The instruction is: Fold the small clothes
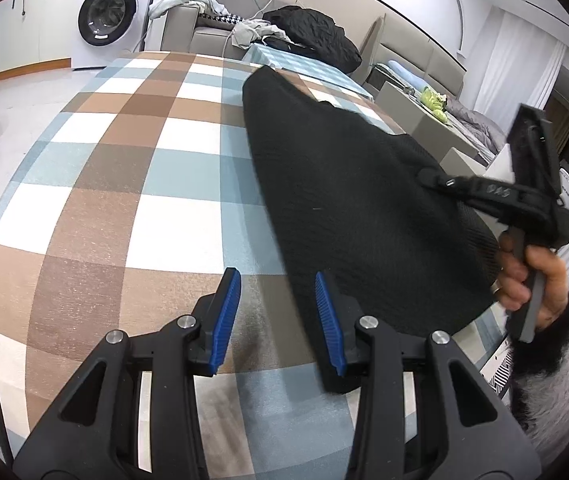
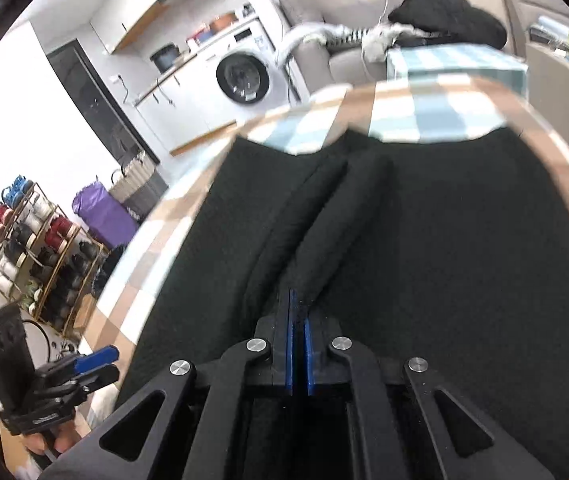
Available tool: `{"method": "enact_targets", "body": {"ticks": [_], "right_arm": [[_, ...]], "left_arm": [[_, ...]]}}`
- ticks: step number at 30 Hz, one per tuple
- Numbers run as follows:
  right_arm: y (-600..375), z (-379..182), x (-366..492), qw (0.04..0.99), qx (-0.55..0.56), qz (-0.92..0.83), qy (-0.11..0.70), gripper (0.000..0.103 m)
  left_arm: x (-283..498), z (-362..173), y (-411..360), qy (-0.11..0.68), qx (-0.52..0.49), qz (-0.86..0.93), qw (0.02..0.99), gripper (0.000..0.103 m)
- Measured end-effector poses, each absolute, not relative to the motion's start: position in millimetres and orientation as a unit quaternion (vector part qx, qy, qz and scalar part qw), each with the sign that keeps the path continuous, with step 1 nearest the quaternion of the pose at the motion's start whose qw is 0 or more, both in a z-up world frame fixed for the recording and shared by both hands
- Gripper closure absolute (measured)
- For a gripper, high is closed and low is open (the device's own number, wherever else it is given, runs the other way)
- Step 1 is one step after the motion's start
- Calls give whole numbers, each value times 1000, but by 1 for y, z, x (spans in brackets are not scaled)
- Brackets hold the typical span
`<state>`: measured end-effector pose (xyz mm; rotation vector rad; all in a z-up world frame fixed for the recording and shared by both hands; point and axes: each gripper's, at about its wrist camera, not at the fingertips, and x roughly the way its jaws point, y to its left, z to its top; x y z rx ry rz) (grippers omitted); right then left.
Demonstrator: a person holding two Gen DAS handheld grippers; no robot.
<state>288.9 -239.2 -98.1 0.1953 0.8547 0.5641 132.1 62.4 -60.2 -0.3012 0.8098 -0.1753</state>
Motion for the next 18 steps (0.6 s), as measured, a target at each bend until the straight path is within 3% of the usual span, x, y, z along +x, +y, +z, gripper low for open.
{"method": "enact_targets", "body": {"ticks": [3, 7, 11, 13, 16, 18], "right_arm": [[-261, -99, 294, 874, 89, 238, 414, 98], [-278, -125, 306, 853, 116, 203, 467, 86], [-296, -115, 285, 858, 136, 215, 446, 83], [-300, -110, 274, 860, 146, 229, 432, 70], [-295, -106, 255, 862, 114, 241, 431, 68], [-296, -101, 244, 869, 105, 245, 417, 57]], "left_arm": [[135, -64, 62, 399, -149, -85, 901, 67], [136, -66, 57, 406, -158, -96, 895, 67], [140, -67, 51, 408, -164, -104, 892, 67], [144, -68, 44, 412, -157, -110, 891, 67], [150, -71, 33, 414, -150, -123, 889, 67], [156, -73, 30, 419, -156, -129, 885, 67]]}}
